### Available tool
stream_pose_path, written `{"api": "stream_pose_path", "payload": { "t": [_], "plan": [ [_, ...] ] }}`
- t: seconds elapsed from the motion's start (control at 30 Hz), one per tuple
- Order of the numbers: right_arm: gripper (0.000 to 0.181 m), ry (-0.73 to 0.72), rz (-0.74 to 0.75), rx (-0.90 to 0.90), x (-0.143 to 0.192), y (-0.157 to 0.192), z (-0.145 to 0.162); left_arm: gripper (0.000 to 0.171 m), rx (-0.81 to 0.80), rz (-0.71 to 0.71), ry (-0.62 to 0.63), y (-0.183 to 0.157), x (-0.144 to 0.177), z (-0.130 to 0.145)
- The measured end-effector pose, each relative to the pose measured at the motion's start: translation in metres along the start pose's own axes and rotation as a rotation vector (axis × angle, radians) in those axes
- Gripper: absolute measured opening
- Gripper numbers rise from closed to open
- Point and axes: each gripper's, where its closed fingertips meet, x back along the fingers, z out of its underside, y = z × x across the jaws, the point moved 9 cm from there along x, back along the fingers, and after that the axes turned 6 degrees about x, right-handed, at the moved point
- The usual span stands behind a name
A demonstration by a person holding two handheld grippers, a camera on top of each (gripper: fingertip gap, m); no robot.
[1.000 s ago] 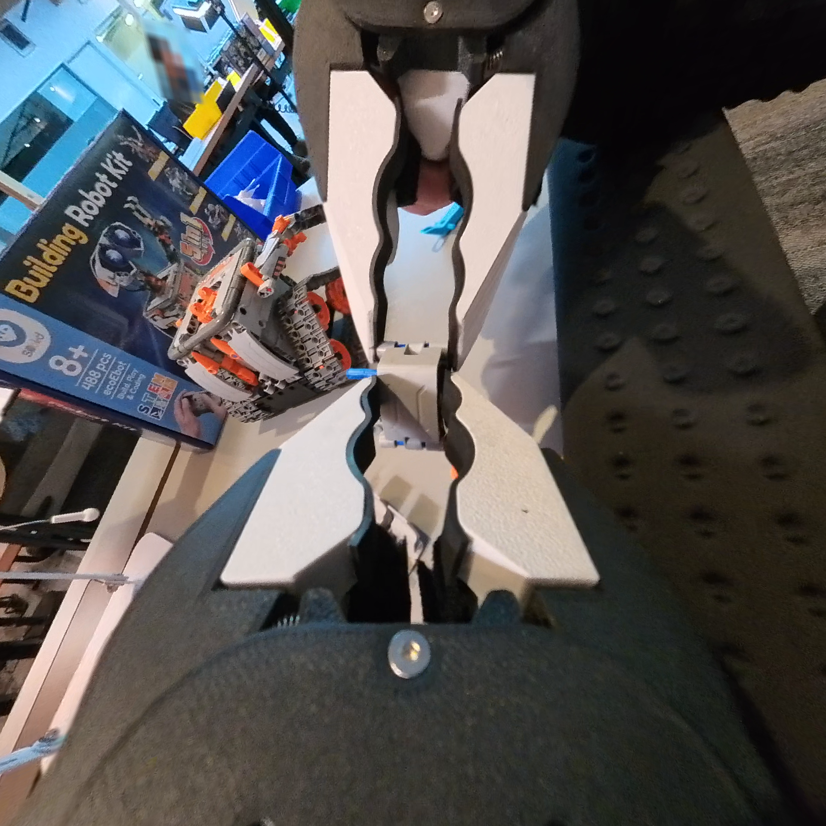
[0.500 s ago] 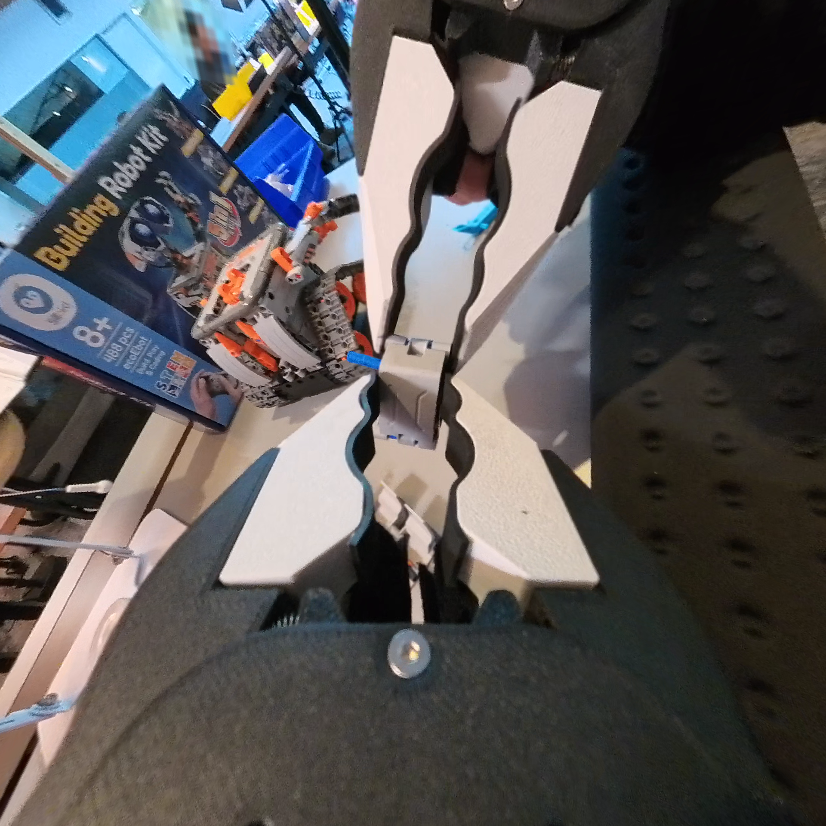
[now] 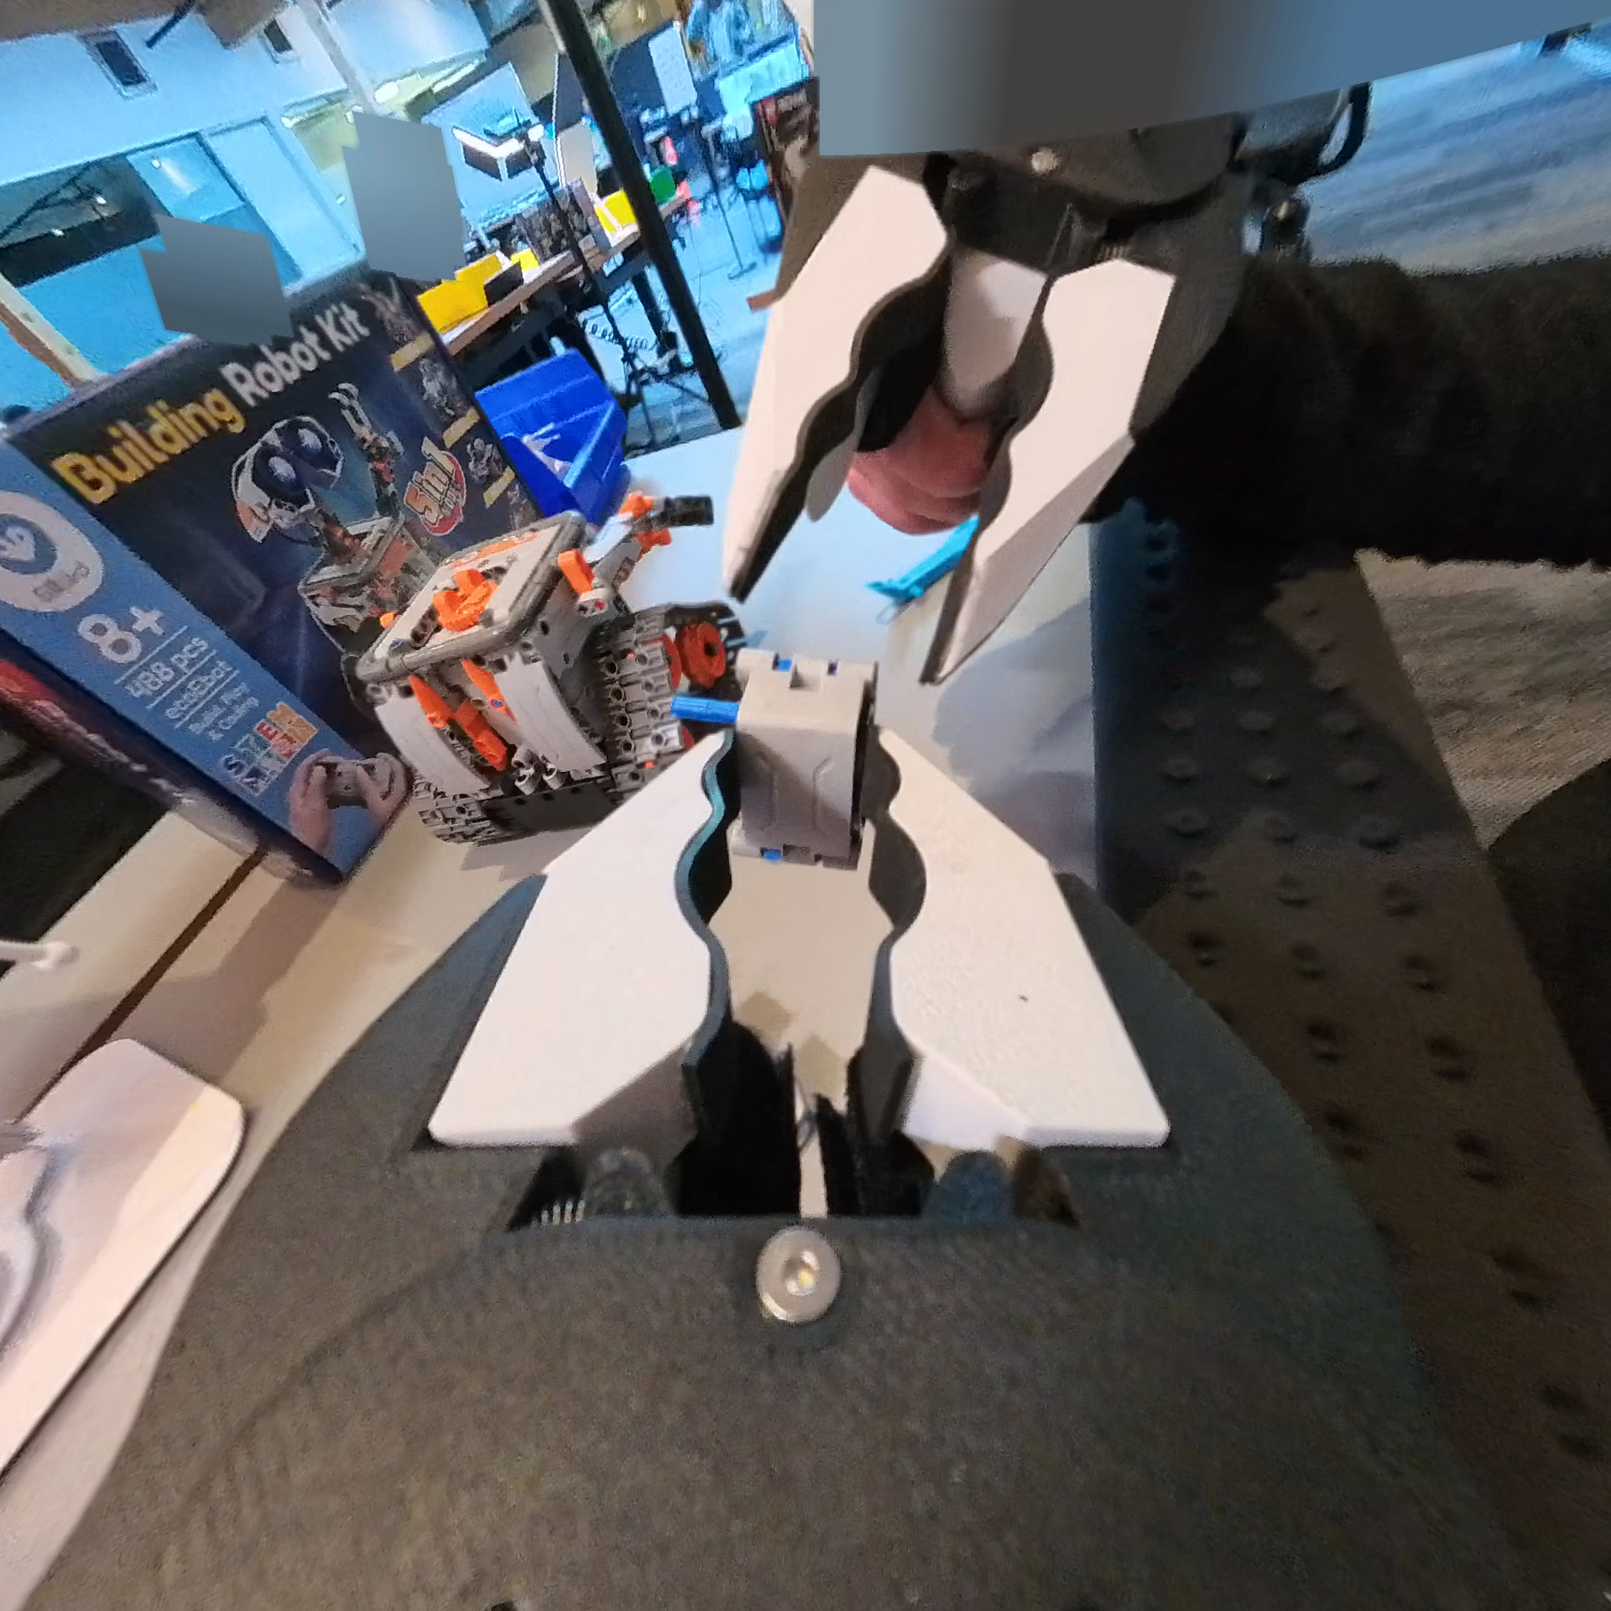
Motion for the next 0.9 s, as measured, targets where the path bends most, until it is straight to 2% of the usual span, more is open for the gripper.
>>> {"api": "stream_pose_path", "payload": {
  "t": [0.1, 0.2, 0.3, 0.47, 0.6, 0.7, 0.9],
  "plan": [
    [0.045, -0.031, 0.005, -0.090, 0.003, -0.007, 0.002, 0.025, 0.083, 0.066, -0.082, 0.004, 0.004, -0.003],
    [0.045, -0.042, -0.064, -0.173, -0.002, -0.007, 0.004, 0.025, 0.153, 0.140, -0.168, 0.006, 0.008, -0.006],
    [0.028, -0.074, -0.078, -0.167, -0.005, -0.002, 0.000, 0.026, 0.195, 0.184, -0.219, 0.008, 0.009, -0.007],
    [0.025, -0.083, -0.063, -0.158, -0.005, -0.001, -0.003, 0.026, 0.211, 0.213, -0.243, 0.009, 0.010, -0.007],
    [0.024, -0.035, -0.020, -0.057, -0.004, 0.002, -0.006, 0.026, 0.195, 0.214, -0.232, 0.008, 0.009, -0.006],
    [0.023, 0.067, 0.079, 0.105, -0.006, 0.007, -0.006, 0.029, 0.167, 0.167, -0.205, 0.009, 0.008, -0.006],
    [0.023, 0.290, 0.235, 0.431, -0.015, 0.019, -0.002, 0.030, -0.022, 0.032, -0.084, 0.005, 0.005, -0.003]
  ]
}}
